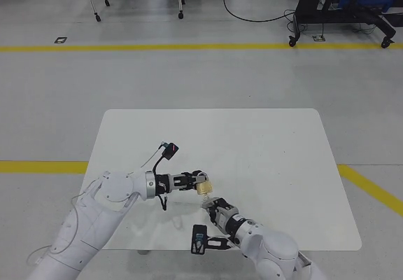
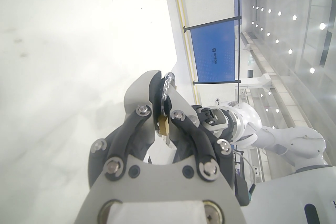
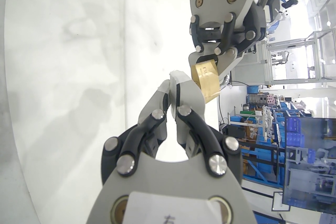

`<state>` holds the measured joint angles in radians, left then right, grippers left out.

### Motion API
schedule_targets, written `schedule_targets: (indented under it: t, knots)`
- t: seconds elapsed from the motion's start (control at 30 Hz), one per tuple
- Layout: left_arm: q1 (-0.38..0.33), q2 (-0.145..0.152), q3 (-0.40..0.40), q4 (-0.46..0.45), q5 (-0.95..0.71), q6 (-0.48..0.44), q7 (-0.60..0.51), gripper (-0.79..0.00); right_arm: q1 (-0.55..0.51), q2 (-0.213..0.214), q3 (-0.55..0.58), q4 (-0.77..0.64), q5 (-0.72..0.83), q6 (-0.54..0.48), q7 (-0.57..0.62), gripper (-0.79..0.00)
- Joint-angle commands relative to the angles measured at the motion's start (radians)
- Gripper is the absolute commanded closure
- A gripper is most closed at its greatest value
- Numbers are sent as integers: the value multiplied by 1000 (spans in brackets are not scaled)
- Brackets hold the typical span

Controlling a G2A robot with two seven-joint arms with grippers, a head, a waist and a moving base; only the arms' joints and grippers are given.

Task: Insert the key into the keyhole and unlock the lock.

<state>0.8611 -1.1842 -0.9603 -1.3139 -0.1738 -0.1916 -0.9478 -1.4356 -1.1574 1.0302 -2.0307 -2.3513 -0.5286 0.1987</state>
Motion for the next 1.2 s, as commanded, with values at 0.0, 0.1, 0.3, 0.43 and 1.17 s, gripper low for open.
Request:
schedule_targets:
  t: [0.0,0.1,0.3,0.43,1.17]
  knots:
    - [-4,0,-10,9,-16,3,-1,0,-7,1,8,-10,14,7,-21,0]
    - [-5,2,-37,24,-59,-27,-2,0,-36,6,41,-32,49,32,-73,-46]
    - [1,4,-84,59,-123,-82,36,0,-92,4,168,-22,331,165,-149,-785]
    - [1,4,-84,59,-123,-82,36,0,-92,4,168,-22,331,165,-149,-785]
    - [50,-11,-80,1,-56,-126,283,0,-35,-9,105,32,314,258,-225,-376]
